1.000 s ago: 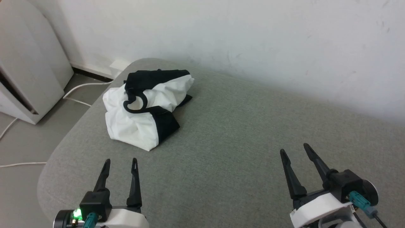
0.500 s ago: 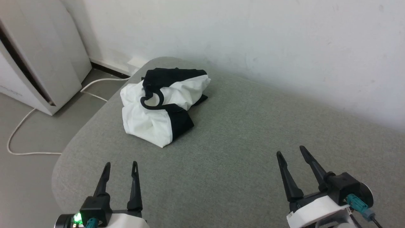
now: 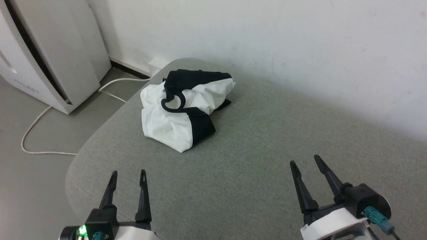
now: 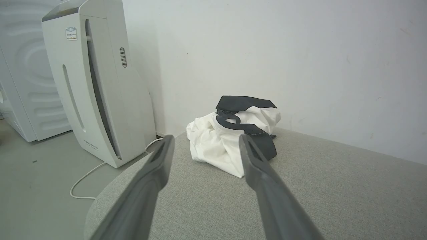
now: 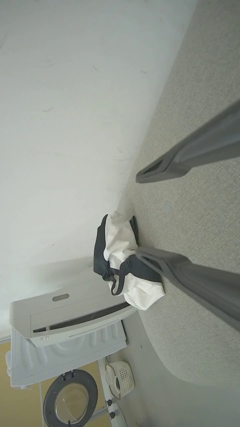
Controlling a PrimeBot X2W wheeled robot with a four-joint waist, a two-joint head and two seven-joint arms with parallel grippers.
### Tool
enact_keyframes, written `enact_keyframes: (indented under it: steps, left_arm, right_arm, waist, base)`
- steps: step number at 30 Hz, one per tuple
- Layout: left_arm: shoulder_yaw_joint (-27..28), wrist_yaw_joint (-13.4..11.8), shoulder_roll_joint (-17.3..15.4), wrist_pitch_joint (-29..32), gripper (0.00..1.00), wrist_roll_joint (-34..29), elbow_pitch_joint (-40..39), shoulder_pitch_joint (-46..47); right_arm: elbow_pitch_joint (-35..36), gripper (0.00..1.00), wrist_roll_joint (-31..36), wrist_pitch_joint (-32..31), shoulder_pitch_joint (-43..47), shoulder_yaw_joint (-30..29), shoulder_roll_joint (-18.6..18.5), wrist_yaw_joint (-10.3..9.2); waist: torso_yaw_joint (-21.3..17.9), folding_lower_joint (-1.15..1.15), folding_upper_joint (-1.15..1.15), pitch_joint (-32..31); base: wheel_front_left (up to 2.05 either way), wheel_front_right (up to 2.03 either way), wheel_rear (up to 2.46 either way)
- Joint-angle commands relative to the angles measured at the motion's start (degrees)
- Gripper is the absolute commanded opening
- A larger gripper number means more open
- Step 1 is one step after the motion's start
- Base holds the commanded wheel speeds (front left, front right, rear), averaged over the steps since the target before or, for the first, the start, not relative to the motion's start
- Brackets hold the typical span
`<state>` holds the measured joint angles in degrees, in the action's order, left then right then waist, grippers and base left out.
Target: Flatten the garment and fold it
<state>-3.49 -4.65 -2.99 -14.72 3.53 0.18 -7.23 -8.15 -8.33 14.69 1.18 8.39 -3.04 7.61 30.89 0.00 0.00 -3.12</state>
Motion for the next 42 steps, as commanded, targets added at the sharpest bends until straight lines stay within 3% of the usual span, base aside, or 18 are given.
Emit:
enact_keyframes:
  steps: [1, 13, 21, 27, 31, 37, 38, 42]
  left_arm:
    - [-0.1, -0.3, 0.12, -0.28, 1.0, 0.07, -0.03, -0.52]
    - [-0.33, 0.09, 0.1, -0.28, 1.0, 0.26, 0.08, -0.04]
    - [-0.27, 4.05, -1.33, 0.56, 1.0, 2.31, 7.23, 7.28]
    - [-1.54, 8.99, -5.74, 11.06, 1.0, 3.31, 16.46, 22.94]
    - [-1.77, 10.99, -9.52, 19.5, 1.0, 5.49, 22.44, 33.35]
    - [-3.59, 12.05, -15.89, 34.58, 1.0, 10.78, 31.27, 46.06]
    - [-3.59, 12.05, -15.89, 34.58, 1.0, 10.78, 31.27, 46.06]
    - [-7.28, 12.11, -19.52, 43.37, 1.0, 17.44, 34.96, 51.58]
  right_arm:
    - [-0.03, 1.0, -0.31, 0.3, 0.19, 0.06, 0.16, -0.12]
    - [0.23, 1.0, 0.01, 0.3, 0.04, 0.25, 0.16, -0.12]
    - [2.46, 1.0, 3.33, 0.3, -1.11, 0.39, 0.16, -0.12]
    - [4.69, 1.0, 6.73, 0.3, -2.52, 0.83, 0.16, -0.12]
    - [6.13, 1.0, 8.57, 0.3, -3.92, 1.78, 0.16, -0.12]
    - [7.69, 1.0, 9.89, 0.3, -6.05, 2.0, 0.16, -0.12]
    - [7.69, 1.0, 9.89, 0.3, -6.05, 2.0, 0.16, -0.12]
    - [7.98, 1.0, 10.05, 0.3, -6.87, 2.02, 0.16, -0.12]
  waist:
    - [0.0, 0.0, 0.0, 0.0]
    - [-0.27, 0.0, 0.0, 1.13]
    - [-3.79, 0.0, 0.0, 7.12]
    - [-6.94, 0.0, 0.0, 14.15]
    - [-9.41, 0.0, 0.0, 18.73]
    - [-13.0, 0.0, 0.0, 24.3]
    - [-13.0, 0.0, 0.0, 24.3]
    - [-14.79, 0.0, 0.0, 26.69]
  base:
    - [0.0, 0.0, 0.0]
    - [0.0, 0.0, 0.0]
    - [0.0, 0.0, 0.0]
    - [0.0, 0.0, 0.0]
    - [0.0, 0.0, 0.0]
    - [0.0, 0.0, 0.0]
    - [0.0, 0.0, 0.0]
    - [0.0, 0.0, 0.0]
